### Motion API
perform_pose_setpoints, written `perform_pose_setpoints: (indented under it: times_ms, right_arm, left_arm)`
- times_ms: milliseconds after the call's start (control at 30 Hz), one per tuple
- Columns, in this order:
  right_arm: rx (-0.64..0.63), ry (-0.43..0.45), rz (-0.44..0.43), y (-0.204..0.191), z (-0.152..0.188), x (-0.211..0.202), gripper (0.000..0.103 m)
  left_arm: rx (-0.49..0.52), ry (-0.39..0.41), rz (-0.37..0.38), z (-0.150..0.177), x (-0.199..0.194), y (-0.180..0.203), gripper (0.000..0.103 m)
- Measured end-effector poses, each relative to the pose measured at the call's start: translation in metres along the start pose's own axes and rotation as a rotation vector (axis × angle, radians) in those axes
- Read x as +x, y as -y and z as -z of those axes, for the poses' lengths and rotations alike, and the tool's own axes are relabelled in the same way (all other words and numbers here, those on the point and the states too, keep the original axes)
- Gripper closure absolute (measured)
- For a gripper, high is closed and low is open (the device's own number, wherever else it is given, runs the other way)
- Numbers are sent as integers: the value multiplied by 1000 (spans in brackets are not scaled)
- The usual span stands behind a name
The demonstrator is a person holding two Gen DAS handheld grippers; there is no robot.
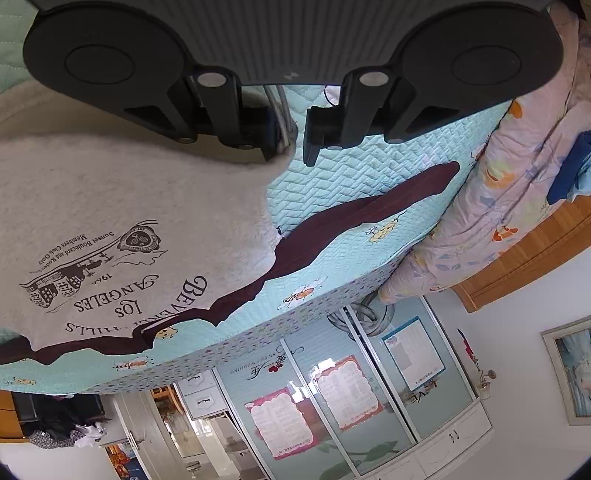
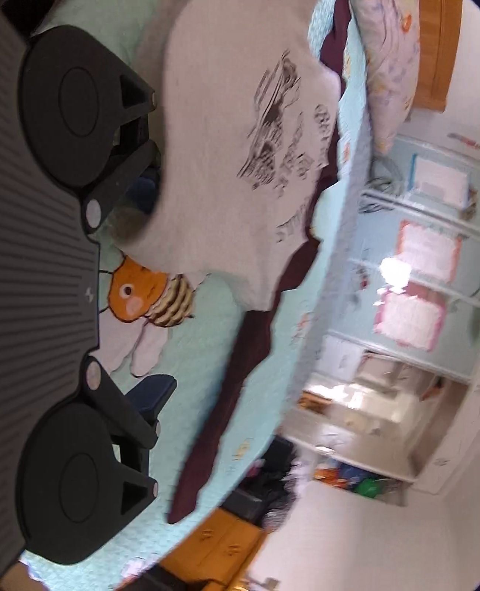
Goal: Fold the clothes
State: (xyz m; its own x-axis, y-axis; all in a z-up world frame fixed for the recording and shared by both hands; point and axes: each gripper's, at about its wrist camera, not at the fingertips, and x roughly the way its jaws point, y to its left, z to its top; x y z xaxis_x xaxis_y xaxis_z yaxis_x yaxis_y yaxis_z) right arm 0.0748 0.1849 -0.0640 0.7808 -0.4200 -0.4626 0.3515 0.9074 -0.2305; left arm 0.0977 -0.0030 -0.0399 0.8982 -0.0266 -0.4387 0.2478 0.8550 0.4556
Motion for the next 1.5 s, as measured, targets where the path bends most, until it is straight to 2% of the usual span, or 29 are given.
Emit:
perform_pose_setpoints:
  times_ms: [100,133,267,367,467,533,600,667,767,833,867,900,933,967,1067,1133,1267,1367,1433,1500]
  right_arm:
    - [96,-17,-115,11,4,-20,10]
    - [104,-13,-115,12,7,-29,10]
    - [150,35,-95,33,8,-31,10]
    - [168,52,-74,38,5,-17,9]
    - [116,-2,-40,33,6,6,8]
    - [93,-32,-42,27,7,12,8]
    - [61,-15,-41,17,9,7,8]
    - [31,-5,-4,15,5,10,8]
    - [42,-16,65,15,4,21,8]
    - [73,-58,61,21,4,36,10]
    - [96,-72,30,22,5,38,28]
    - [123,-80,-15,23,6,39,68]
    - [126,-80,-38,21,5,37,82]
    - [100,-69,-34,17,3,35,96]
    - [76,-39,-44,18,-1,27,96]
    - [113,-30,-61,32,-8,20,96]
    - [84,-83,-67,42,-2,18,96]
    - [62,-122,-72,49,2,17,96]
    - [47,-149,-75,54,5,17,96]
    - [32,-175,-77,59,8,16,95]
  left_arm:
    - [2,0,-6,0,-2,0,77]
    - [2,-2,-8,1,-2,0,77]
    - [-4,-11,-9,2,0,1,77]
    - [-10,-18,-10,3,1,2,77]
    - [-15,-25,-10,4,3,4,76]
    - [-22,-39,-14,10,4,4,72]
    - [-28,-54,-15,17,6,5,69]
    - [-23,-79,-20,25,13,9,66]
    - [-38,-111,-19,38,23,12,62]
    - [-45,-110,-21,43,27,14,63]
    - [-44,-104,-24,43,27,15,63]
    - [-47,-102,-18,42,27,15,65]
    - [-50,-100,-11,41,28,14,76]
    - [-51,-100,7,40,27,14,92]
    - [8,-96,14,36,21,15,94]
    - [2,-87,25,26,9,6,94]
    - [-31,-57,71,2,-31,-16,94]
    - [-33,-109,81,14,-30,-7,91]
    - [-17,-185,90,38,-10,8,88]
    - [42,-152,53,52,-10,22,87]
